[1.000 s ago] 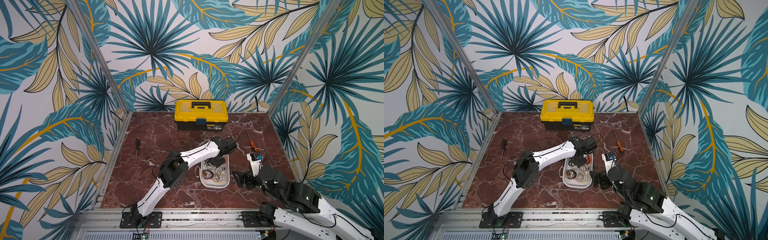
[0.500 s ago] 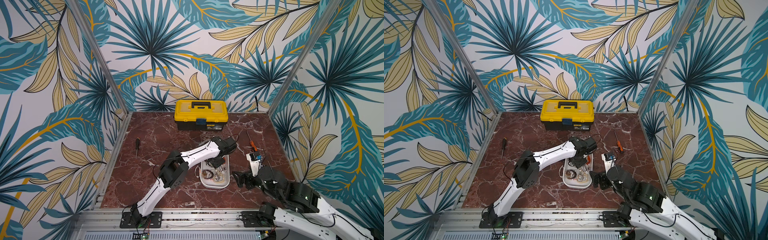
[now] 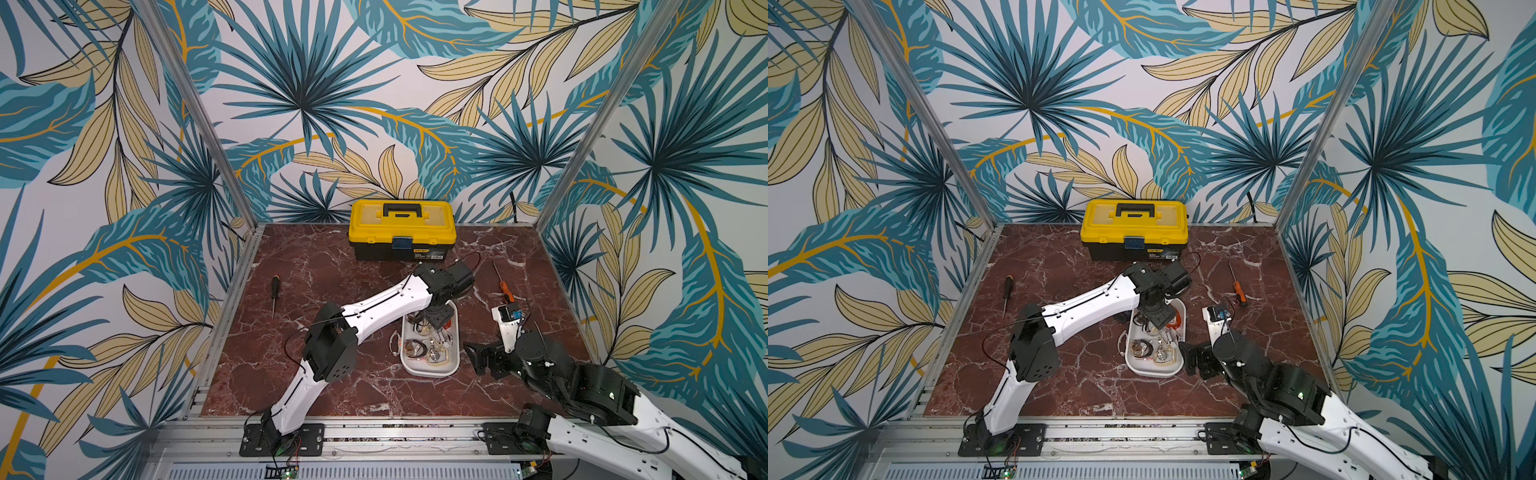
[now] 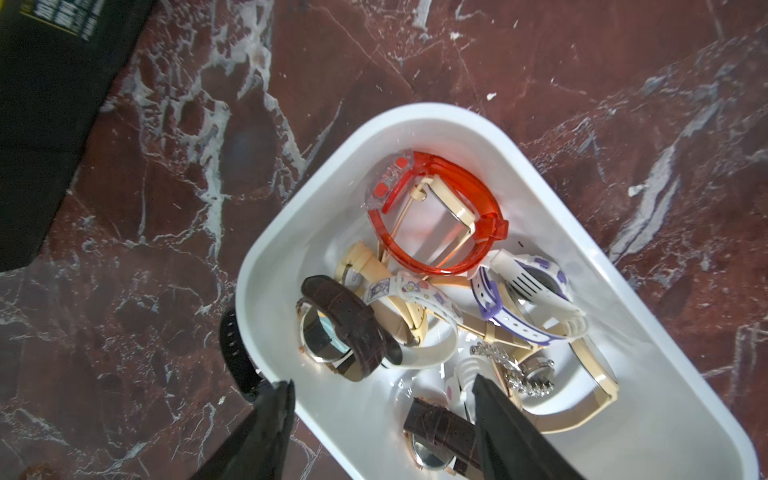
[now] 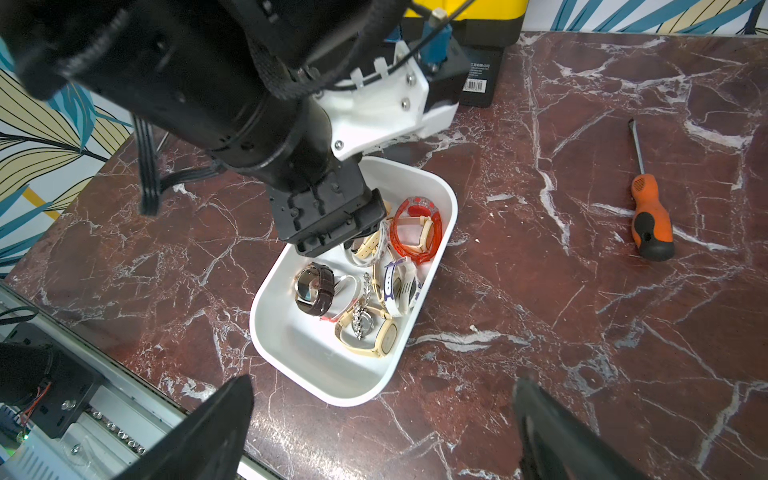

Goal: Put the watch into the storage box
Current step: Place the watch in the storage box.

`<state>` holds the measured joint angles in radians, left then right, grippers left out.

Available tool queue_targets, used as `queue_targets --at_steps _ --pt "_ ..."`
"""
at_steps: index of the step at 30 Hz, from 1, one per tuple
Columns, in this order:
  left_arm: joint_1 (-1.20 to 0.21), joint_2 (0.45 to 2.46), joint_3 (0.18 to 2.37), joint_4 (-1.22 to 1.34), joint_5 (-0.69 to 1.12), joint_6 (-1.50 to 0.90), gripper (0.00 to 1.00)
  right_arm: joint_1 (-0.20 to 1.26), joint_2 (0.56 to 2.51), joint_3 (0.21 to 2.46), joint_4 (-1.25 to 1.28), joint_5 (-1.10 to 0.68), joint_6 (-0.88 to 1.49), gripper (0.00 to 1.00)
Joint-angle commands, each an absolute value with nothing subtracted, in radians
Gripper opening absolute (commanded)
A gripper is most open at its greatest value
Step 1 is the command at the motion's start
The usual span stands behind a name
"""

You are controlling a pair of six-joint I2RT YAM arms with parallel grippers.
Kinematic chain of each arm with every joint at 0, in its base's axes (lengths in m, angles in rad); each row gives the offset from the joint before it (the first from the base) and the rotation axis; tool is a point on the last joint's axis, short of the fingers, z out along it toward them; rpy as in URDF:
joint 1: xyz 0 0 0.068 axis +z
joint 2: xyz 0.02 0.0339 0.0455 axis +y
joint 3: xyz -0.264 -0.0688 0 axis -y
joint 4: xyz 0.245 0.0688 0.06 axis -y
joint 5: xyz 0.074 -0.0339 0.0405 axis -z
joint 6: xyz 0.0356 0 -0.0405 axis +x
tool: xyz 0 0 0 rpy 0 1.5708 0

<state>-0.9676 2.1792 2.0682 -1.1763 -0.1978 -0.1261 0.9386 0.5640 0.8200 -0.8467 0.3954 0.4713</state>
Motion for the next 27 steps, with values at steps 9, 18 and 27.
queue_targets --at_steps 9,18,27 --pt "-0.829 1.977 1.788 -0.91 0.065 -0.277 0.27 0.943 0.54 0.796 -0.856 0.407 0.48 1.0" --pt "-0.765 2.01 1.729 -0.8 0.213 -0.348 0.27 0.943 0.543 0.795 -0.85 0.4 0.472 1.0" --pt "-0.729 2.02 1.665 -0.706 0.307 -0.397 0.33 0.942 0.545 0.792 -0.849 0.403 0.466 1.0"
